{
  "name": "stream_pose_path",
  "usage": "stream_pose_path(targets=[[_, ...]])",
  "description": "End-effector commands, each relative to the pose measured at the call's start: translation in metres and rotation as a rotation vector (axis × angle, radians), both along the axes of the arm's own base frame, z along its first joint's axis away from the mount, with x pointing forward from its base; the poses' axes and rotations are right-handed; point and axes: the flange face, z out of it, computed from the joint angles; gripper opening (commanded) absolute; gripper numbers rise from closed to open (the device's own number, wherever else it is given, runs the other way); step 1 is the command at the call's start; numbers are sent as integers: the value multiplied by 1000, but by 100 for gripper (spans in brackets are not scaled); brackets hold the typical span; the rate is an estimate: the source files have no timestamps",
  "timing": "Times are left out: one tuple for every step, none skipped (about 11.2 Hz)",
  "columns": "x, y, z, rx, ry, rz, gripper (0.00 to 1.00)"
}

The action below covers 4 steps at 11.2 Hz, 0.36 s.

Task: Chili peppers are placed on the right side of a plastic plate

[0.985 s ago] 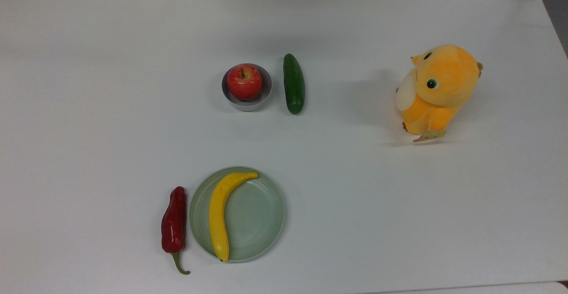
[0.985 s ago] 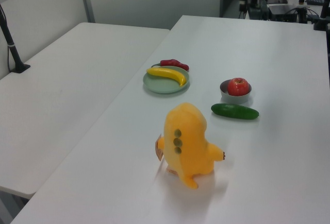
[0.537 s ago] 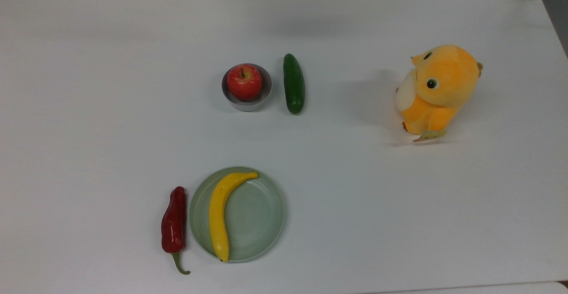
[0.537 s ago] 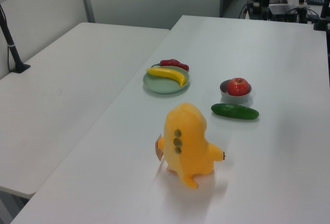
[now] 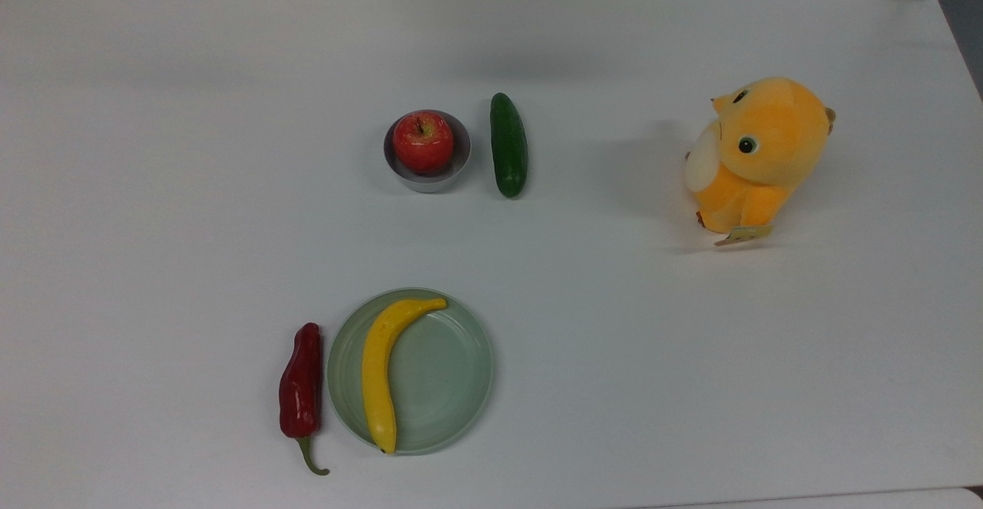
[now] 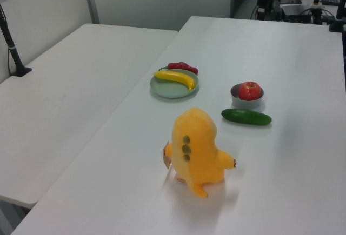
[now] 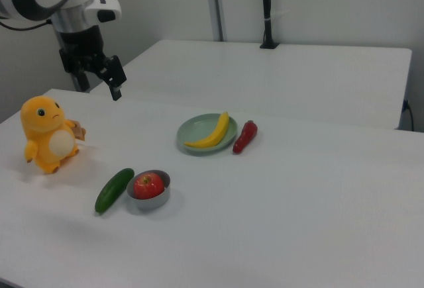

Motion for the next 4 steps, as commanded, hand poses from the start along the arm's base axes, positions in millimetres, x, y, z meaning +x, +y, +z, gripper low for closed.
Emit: stream_pose_path(targets=[[1, -6, -5, -2, -39, 14, 100], [2, -5, -7, -2, -34, 14, 100], [2, -3, -7, -4, -33, 17, 100], [1, -3, -8, -2, -31, 17, 100]])
